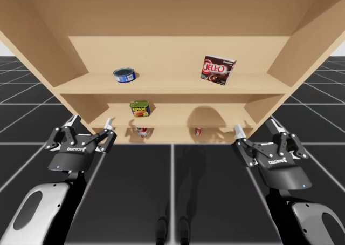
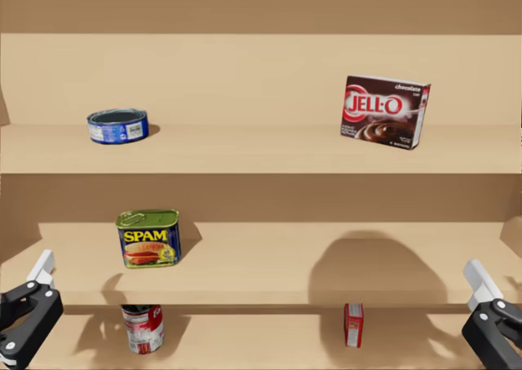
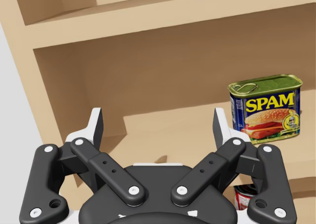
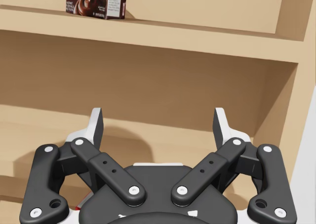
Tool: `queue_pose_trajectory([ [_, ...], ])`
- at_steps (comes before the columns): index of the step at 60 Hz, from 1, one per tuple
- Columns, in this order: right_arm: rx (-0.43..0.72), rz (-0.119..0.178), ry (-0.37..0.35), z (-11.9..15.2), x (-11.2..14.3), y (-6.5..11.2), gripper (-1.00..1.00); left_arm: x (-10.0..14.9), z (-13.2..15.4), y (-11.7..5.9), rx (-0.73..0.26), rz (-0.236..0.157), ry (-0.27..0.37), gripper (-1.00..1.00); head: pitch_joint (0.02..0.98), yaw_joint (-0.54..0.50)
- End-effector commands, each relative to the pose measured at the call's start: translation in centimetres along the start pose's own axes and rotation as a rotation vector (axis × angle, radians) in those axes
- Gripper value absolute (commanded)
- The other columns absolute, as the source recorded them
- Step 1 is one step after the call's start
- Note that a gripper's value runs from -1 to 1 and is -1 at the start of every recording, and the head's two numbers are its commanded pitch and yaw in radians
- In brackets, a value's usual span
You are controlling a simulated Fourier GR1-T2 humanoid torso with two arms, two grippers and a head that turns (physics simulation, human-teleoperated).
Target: Look through the shelves, find the gelatin box, and take it.
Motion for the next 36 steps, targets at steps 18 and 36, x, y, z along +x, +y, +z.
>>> queue_pose_trajectory([
  [18,0.001,0.021,0.012,-0.07,-0.23,-0.09,-1.00,-0.10,0.07,-0.28,-0.014,-0.010,0.007,-1.00,0.668,-0.14],
  [36,-0.020,0.008,-0.006,-0.17,-0.26,0.11,-1.00,-0.09,0.26,-0.97,-0.035,-0.024,0.001,-1.00,0.734,-0.23],
])
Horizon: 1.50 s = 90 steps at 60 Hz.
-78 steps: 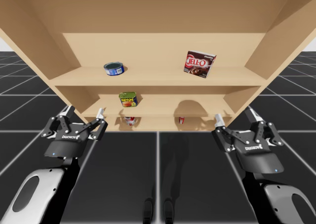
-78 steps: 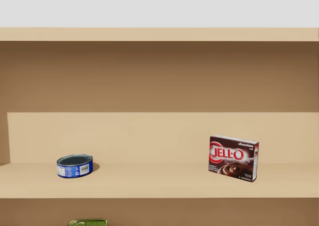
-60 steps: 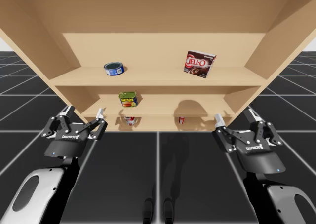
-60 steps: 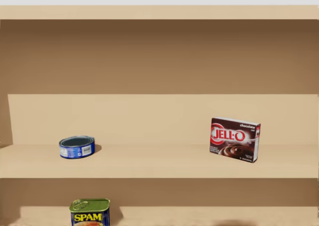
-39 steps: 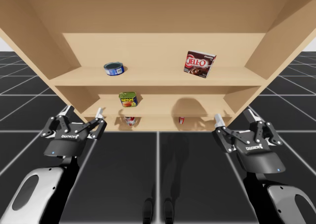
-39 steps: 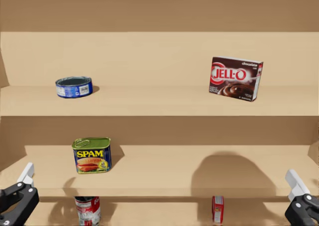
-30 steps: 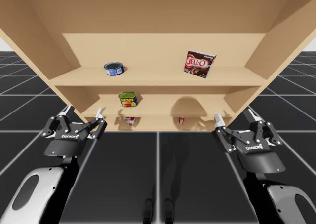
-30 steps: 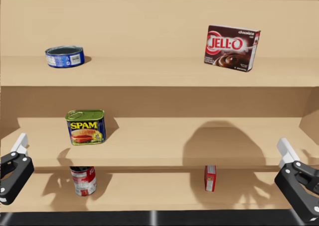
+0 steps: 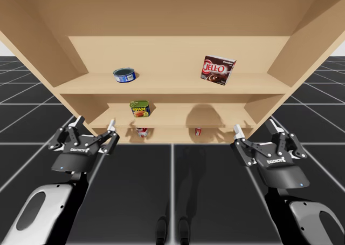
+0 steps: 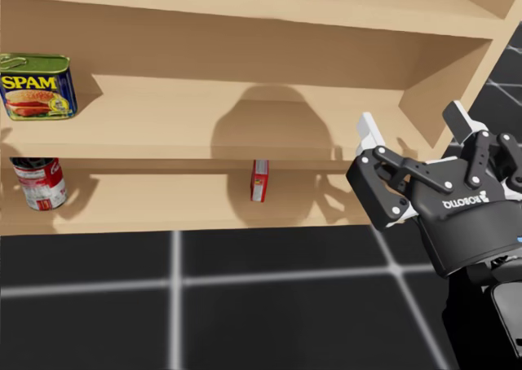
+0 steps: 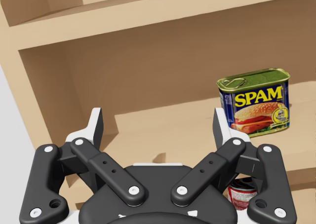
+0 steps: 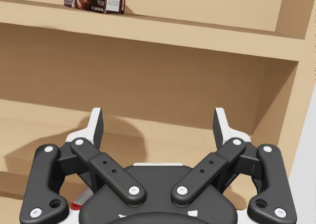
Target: Look through the shelves, find the gelatin box, and take it.
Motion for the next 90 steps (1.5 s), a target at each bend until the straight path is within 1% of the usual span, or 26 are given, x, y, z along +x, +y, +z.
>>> queue_pose_trajectory([
  [1,-0.021,-0.020,-0.016,-0.1,0.0,0.2,-1.00,0.0,0.1,-0.3,-0.007,-0.004,-0.005,-1.00,0.734,-0.23],
  [3,-0.043,-0.035,-0.004,0.0,0.0,0.4,-1.00,0.0,0.1,-0.3,-0.005,-0.001,-0.008,-1.00,0.731,-0.22],
  [5,-0.062,-0.038,0.006,0.0,0.0,0.5,-1.00,0.1,0.1,-0.3,-0.005,0.000,-0.009,-1.00,0.730,-0.22],
  [7,-0.063,-0.056,0.022,0.2,0.2,1.0,-1.00,0.0,0.1,-0.4,-0.007,0.000,-0.007,-1.00,0.727,-0.21],
  [9,-0.054,-0.058,0.021,0.3,0.3,1.3,-1.00,0.0,0.1,-0.4,-0.010,-0.003,-0.005,-1.00,0.726,-0.21],
  [10,-0.052,-0.056,0.021,0.4,0.3,1.4,-1.00,0.0,0.1,-0.5,-0.012,-0.004,-0.005,-1.00,0.726,-0.21],
  [12,-0.093,-0.012,0.045,0.4,0.2,2.0,-1.00,-0.1,0.1,-0.6,-0.020,-0.011,0.000,-1.00,0.725,-0.21],
  [15,-0.125,0.019,0.065,0.5,0.1,2.5,-1.00,-0.1,0.2,-0.8,-0.024,-0.017,0.002,-1.00,0.725,-0.20],
  [18,-0.127,0.019,0.096,0.8,-0.1,3.1,-1.00,-0.1,0.2,-0.9,-0.027,-0.024,0.000,-1.00,0.725,-0.21],
  [23,-0.124,0.023,0.112,1.4,-0.3,3.7,-1.00,-0.2,0.2,-0.9,-0.028,-0.028,0.003,-1.00,0.725,-0.20],
  [25,-0.120,0.012,0.118,1.6,-0.4,4.0,-1.00,-0.2,0.2,-0.9,-0.027,-0.030,0.003,-1.00,0.725,-0.20],
  [31,-0.130,0.008,0.156,2.0,-1.2,4.8,-1.00,-0.2,0.2,-1.0,-0.028,-0.034,0.005,-1.00,0.725,-0.20],
  [34,-0.130,-0.008,0.172,2.0,-1.8,5.1,-1.00,-0.2,0.2,-1.0,-0.027,-0.034,0.004,-1.00,0.725,-0.20],
  [36,-0.142,0.002,0.173,2.0,-2.4,5.4,-1.00,-0.2,0.2,-0.9,-0.026,-0.035,0.003,-1.00,0.726,-0.20],
  [38,-0.137,-0.001,0.180,2.1,-2.8,5.6,-1.00,-0.2,0.2,-0.9,-0.026,-0.035,0.003,-1.00,0.726,-0.20],
  [40,-0.124,-0.017,0.199,2.2,-3.3,6.0,-1.00,-0.2,0.2,-0.9,-0.026,-0.035,0.002,-1.00,0.727,-0.20],
  [47,-0.104,-0.033,0.237,2.2,-5.1,7.1,-1.00,-0.2,0.2,-0.8,-0.028,-0.037,0.002,-1.00,0.732,-0.19],
  [48,-0.106,-0.030,0.237,2.2,-5.2,7.2,-1.00,-0.2,0.2,-0.9,-0.028,-0.037,0.002,-1.00,0.732,-0.19],
  [53,-0.125,-0.043,0.237,1.6,-6.4,7.8,-1.00,-0.2,0.2,-0.8,-0.028,-0.039,0.001,-1.00,0.736,-0.19],
  [63,-0.138,-0.042,0.262,0.6,-8.2,8.6,-1.00,-0.2,0.2,-0.9,-0.031,-0.043,0.001,-1.00,0.738,-0.19],
  [65,-0.131,-0.047,0.270,0.3,-8.5,8.9,-1.00,-0.2,0.2,-0.9,-0.032,-0.044,0.000,-1.00,0.738,-0.20],
  [74,-0.117,-0.043,0.288,-0.8,-9.6,10.1,-1.00,-0.2,0.2,-0.8,-0.033,-0.045,0.000,-1.00,0.733,-0.20],
  [79,-0.121,-0.048,0.318,-1.6,-10.2,10.7,-1.00,-0.2,0.3,-0.8,-0.033,-0.044,-0.002,-1.00,0.733,-0.20],
  [82,-0.115,-0.037,0.321,-1.8,-10.4,10.9,-1.00,-0.2,0.3,-0.8,-0.034,-0.043,-0.002,-1.00,0.732,-0.20],
  [84,-0.112,-0.045,0.336,-2.2,-10.6,11.1,-1.00,-0.1,0.3,-0.7,-0.034,-0.043,-0.003,-1.00,0.732,-0.20],
  [90,-0.110,-0.046,0.361,-2.9,-11.2,11.4,-1.00,-0.1,0.3,-0.7,-0.036,-0.042,-0.004,-1.00,0.731,-0.20],
])
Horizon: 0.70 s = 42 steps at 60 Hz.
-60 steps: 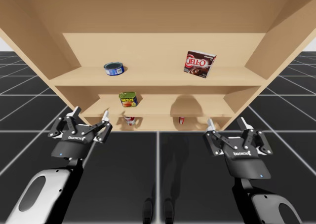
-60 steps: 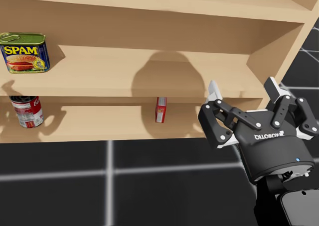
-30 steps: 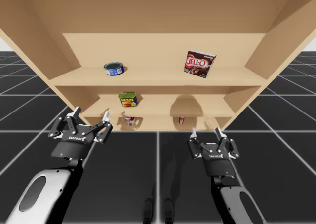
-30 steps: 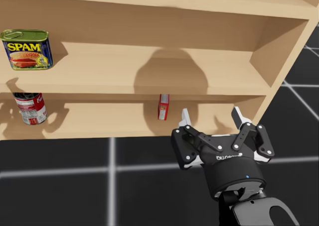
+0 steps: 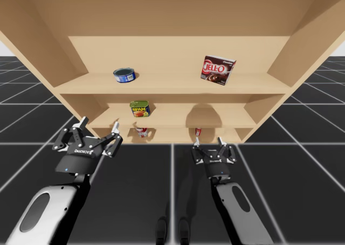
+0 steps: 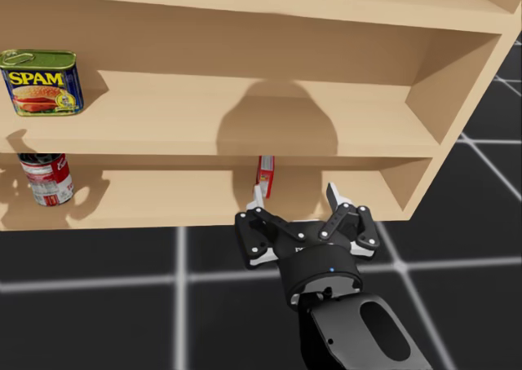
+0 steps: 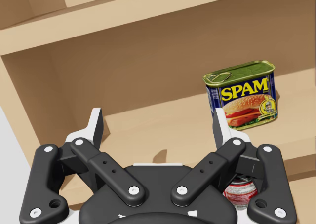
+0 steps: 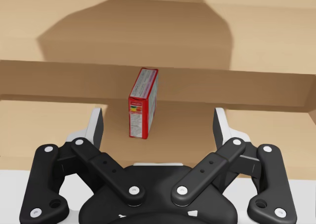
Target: Look through the shelves, find the gelatin box, and take it.
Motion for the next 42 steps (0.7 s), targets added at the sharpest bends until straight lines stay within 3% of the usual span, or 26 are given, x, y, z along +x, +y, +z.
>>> queue_pose_trajectory([
  [1,0.004,-0.002,0.044,-1.6,-0.8,1.0,-1.00,0.1,0.0,0.0,-0.002,0.001,-0.002,-1.00,0.731,-0.20],
  [12,-0.017,0.016,0.074,-3.4,-1.2,1.8,-1.00,0.1,0.1,0.0,-0.001,0.001,-0.003,-1.00,0.733,-0.20],
  [23,-0.039,0.017,0.095,-5.0,-1.5,2.0,-1.00,0.2,0.1,0.1,-0.001,0.002,-0.003,-1.00,0.732,-0.20],
  [33,-0.046,-0.002,0.122,-6.2,-1.7,2.4,-1.00,0.2,0.1,0.1,-0.001,0.007,-0.001,-1.00,0.731,-0.20],
  [42,-0.050,0.011,0.126,-7.2,-2.0,3.0,-1.00,0.2,0.1,0.1,0.000,0.008,-0.001,-1.00,0.729,-0.20],
])
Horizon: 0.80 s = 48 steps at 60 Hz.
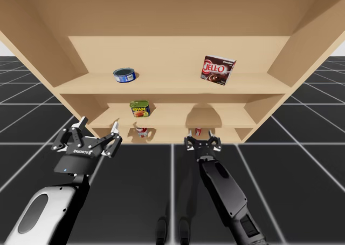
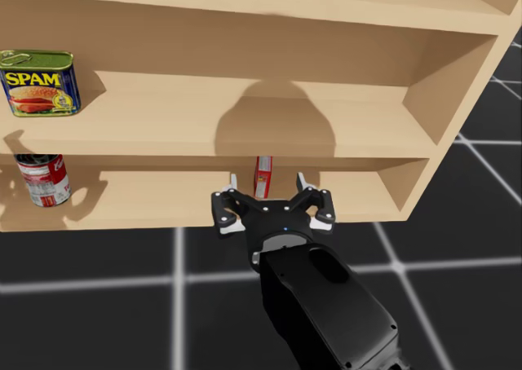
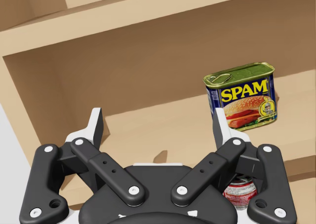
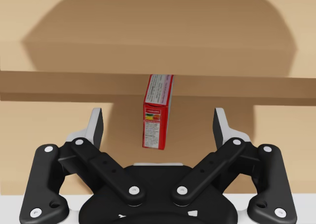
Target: Look through the shelves, find the gelatin box, and take it.
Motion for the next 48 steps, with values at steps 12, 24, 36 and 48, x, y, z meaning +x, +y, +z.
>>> queue_pose_trajectory([
  [12,-0.025,-0.002,0.009,-2.7,0.0,0.7,-1.00,0.0,0.0,0.1,0.000,0.004,0.001,-1.00,0.729,-0.20],
  [24,-0.028,-0.012,0.030,-3.6,-0.2,0.4,-1.00,0.0,0.0,0.1,-0.001,0.006,0.003,-1.00,0.728,-0.20],
  [36,0.017,-0.011,0.044,-3.7,-0.5,0.4,-0.82,0.0,0.0,0.0,-0.004,0.003,0.004,-1.00,0.728,-0.20],
  [48,0.024,0.011,0.043,-3.6,-1.0,0.5,0.93,-0.1,0.0,0.0,-0.007,0.001,0.006,-1.00,0.728,-0.21],
])
